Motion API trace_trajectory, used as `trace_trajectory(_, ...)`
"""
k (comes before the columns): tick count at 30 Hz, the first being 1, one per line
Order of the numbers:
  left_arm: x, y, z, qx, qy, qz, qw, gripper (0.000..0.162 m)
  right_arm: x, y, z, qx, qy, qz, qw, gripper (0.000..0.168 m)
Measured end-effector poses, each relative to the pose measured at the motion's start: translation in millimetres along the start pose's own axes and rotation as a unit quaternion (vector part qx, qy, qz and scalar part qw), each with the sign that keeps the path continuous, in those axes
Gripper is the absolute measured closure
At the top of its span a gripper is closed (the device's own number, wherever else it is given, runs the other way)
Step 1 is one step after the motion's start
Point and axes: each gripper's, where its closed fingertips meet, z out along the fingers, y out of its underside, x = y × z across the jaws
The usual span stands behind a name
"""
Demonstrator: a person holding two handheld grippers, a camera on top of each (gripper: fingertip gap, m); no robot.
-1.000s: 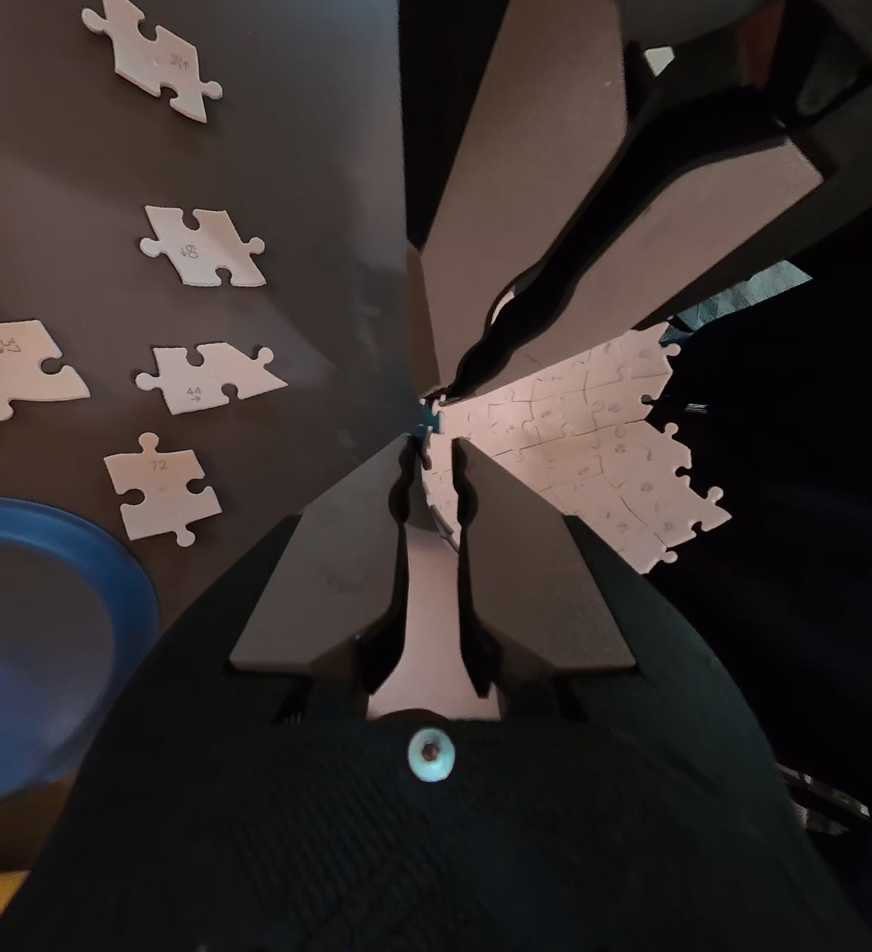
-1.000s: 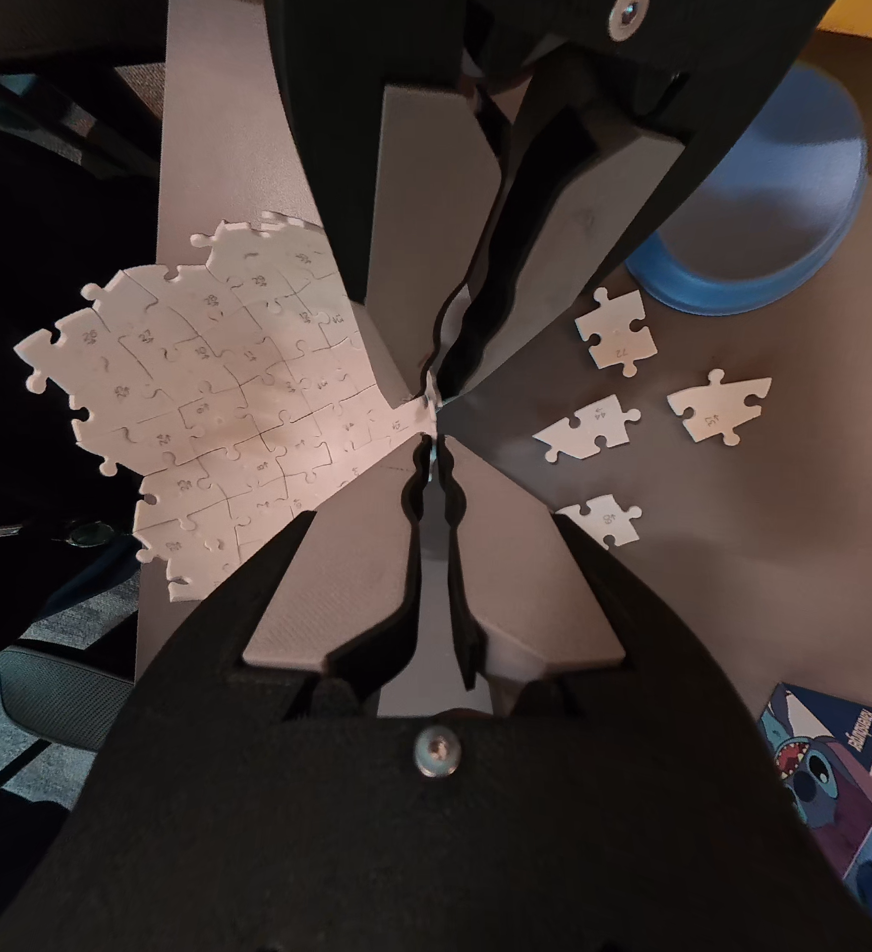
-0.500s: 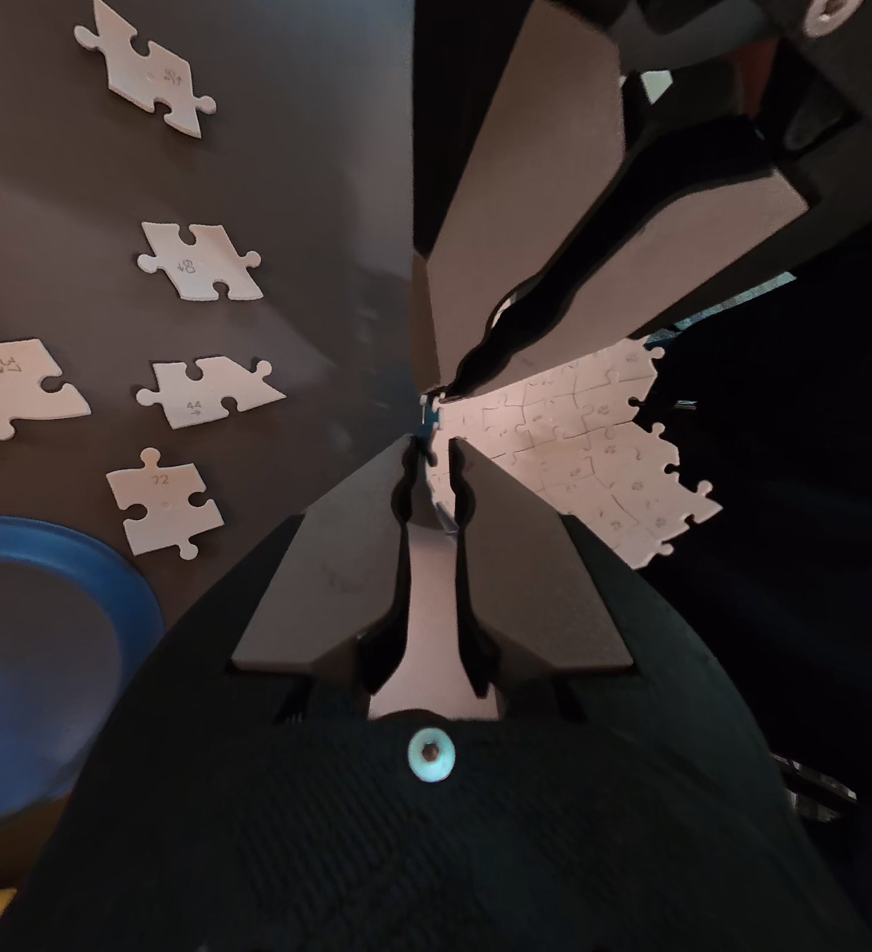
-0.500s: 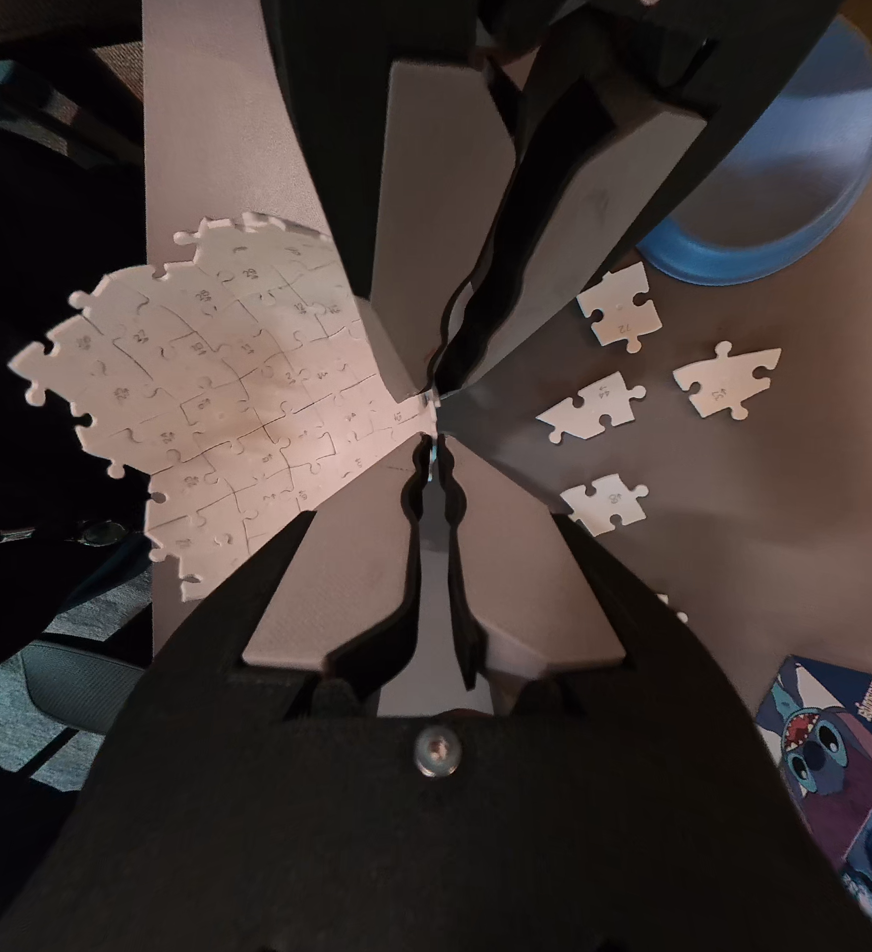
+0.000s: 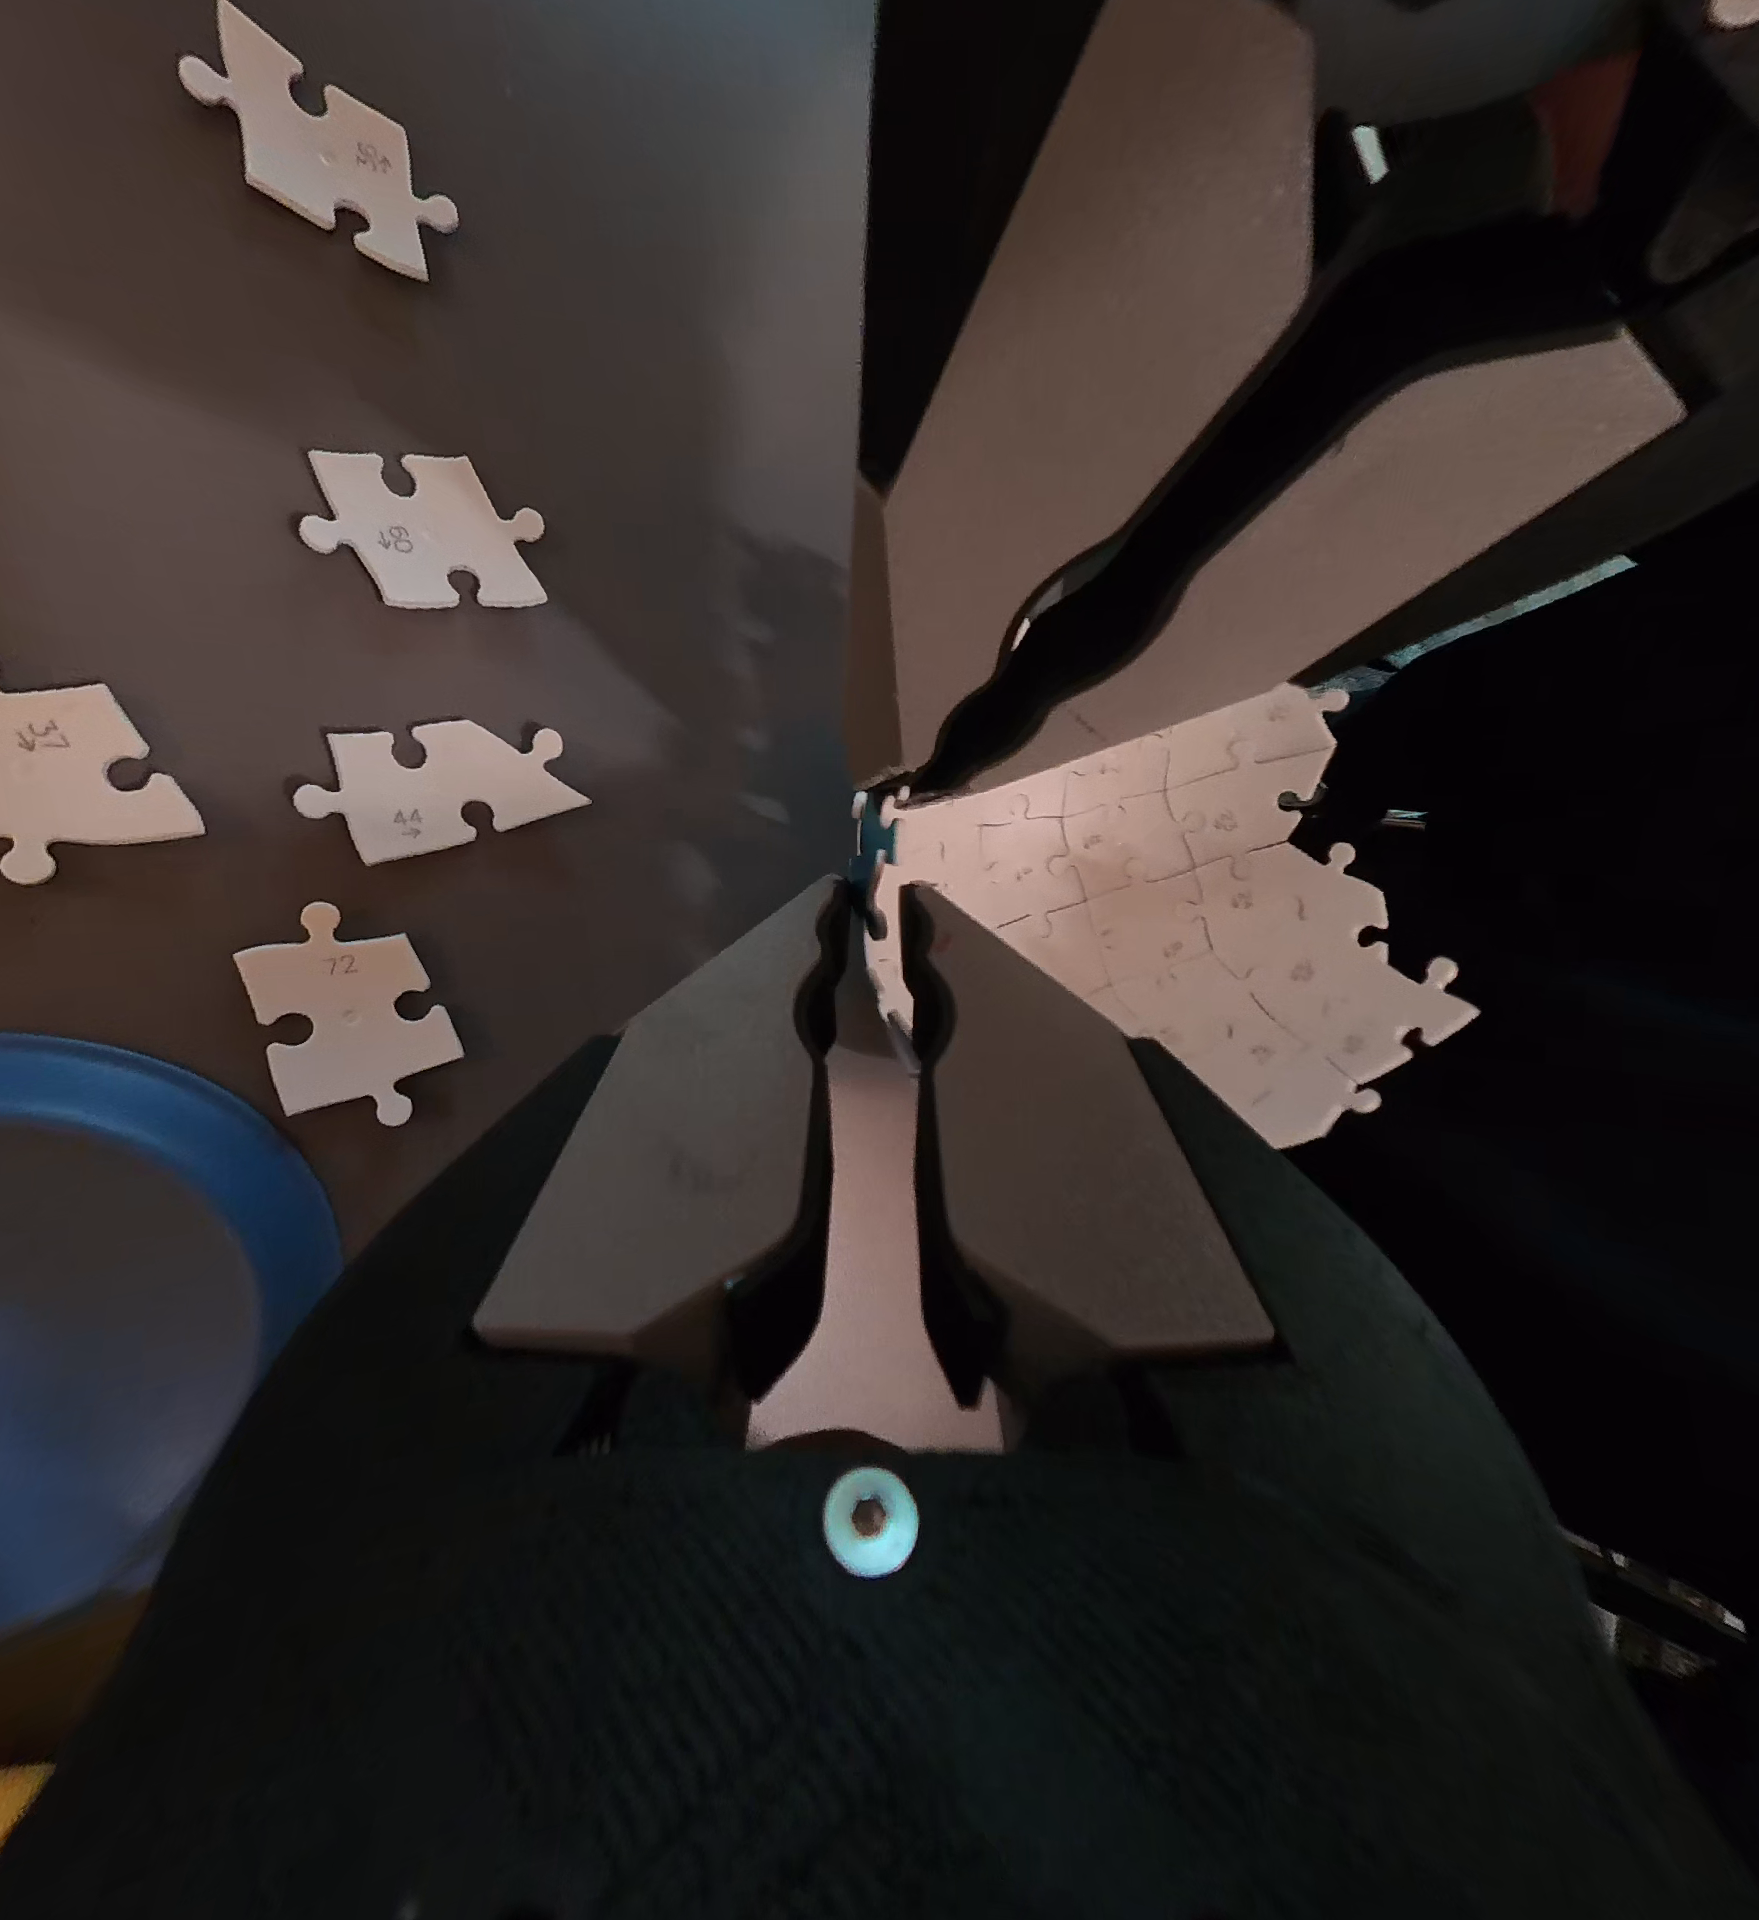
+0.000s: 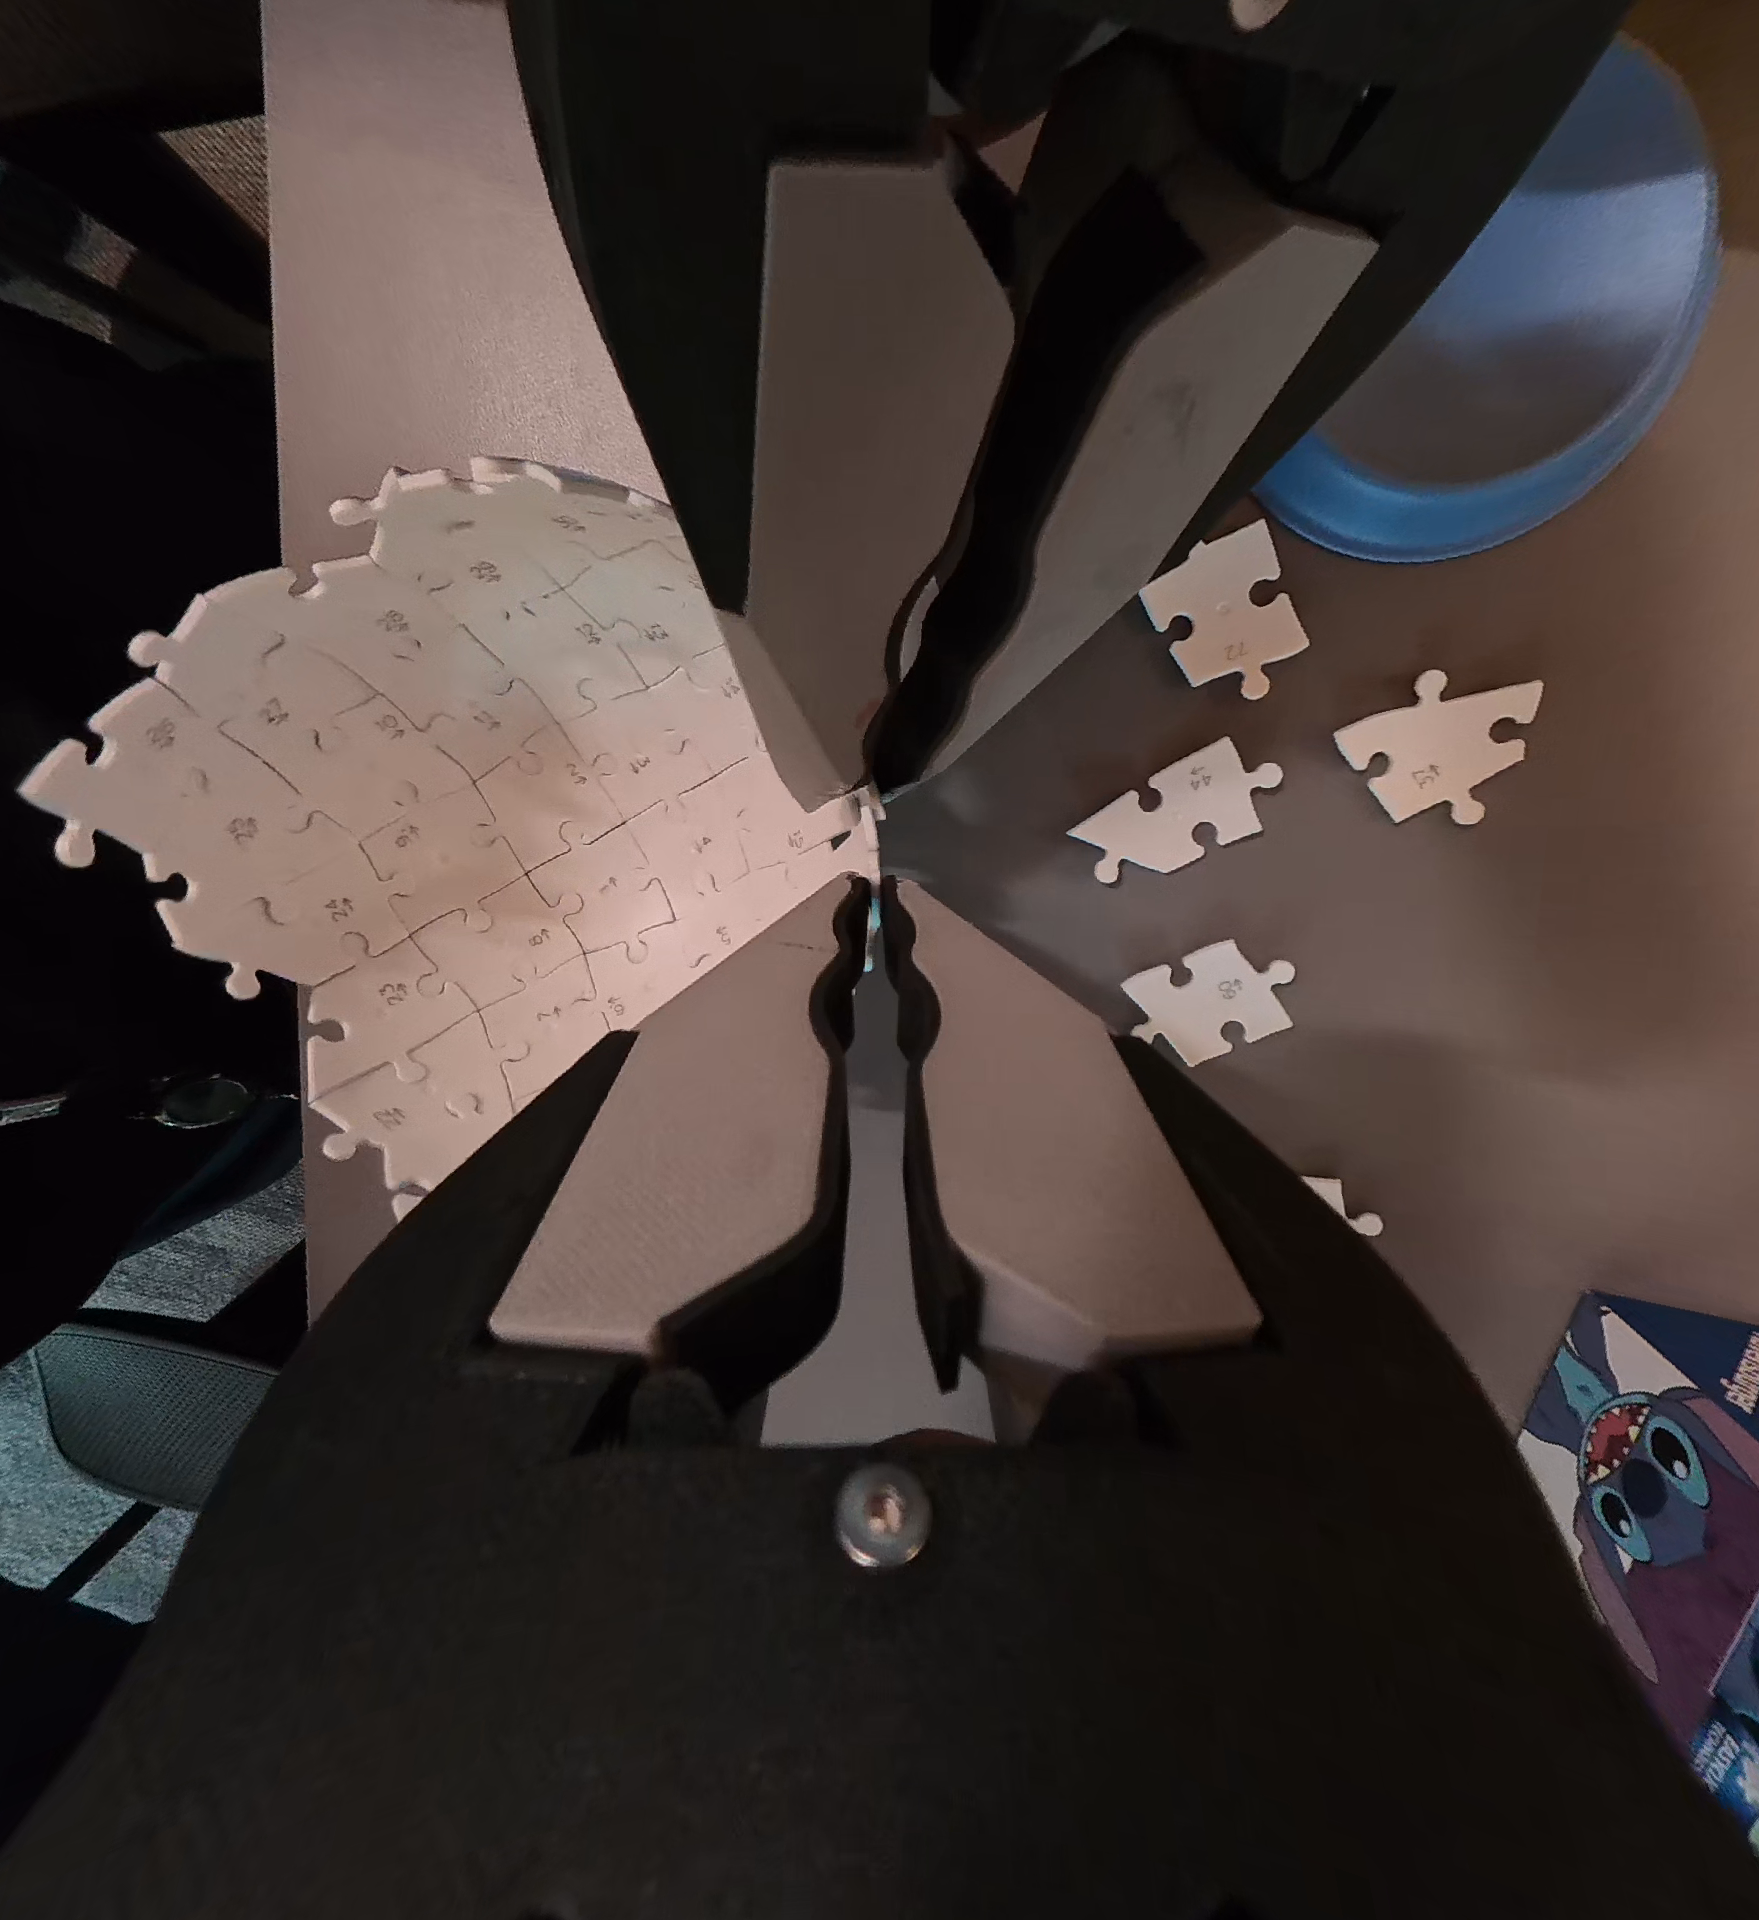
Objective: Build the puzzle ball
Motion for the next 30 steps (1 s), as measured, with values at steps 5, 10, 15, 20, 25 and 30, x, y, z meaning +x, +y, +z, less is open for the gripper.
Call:
trace_trajectory(5, -1.3, -0.9, 0.7, -0.003, -0.009, -0.001, 1.0, 0.157, 0.3, 1.1, 0.8, -0.004, 0.004, 0.003, 1.0, 0.168)
trace_trajectory(10, -1.4, -1.3, 1.0, -0.006, -0.018, -0.001, 1.0, 0.157, 0.1, 1.8, 0.4, -0.004, 0.003, 0.012, 1.0, 0.168)
trace_trajectory(15, -0.8, -1.1, 0.9, -0.013, -0.025, -0.004, 1.0, 0.157, -0.3, 2.8, 0.8, -0.002, -0.003, 0.03, 1.0, 0.168)
trace_trajectory(20, 0.1, -1.2, 1.4, -0.019, -0.036, -0.003, 0.999, 0.157, -0.4, 3.2, 0.6, 0.002, -0.005, 0.041, 0.999, 0.168)
trace_trajectory(25, -0.4, -2.2, 2.0, -0.021, -0.043, -0.015, 0.999, 0.158, -0.8, 3.6, 0.4, 0.006, -0.006, 0.05, 0.999, 0.168)
trace_trajectory(30, -1.6, -3.7, 2.4, -0.017, -0.047, -0.027, 0.998, 0.159, -0.4, 4.0, 0.0, 0.014, -0.011, 0.062, 0.998, 0.168)
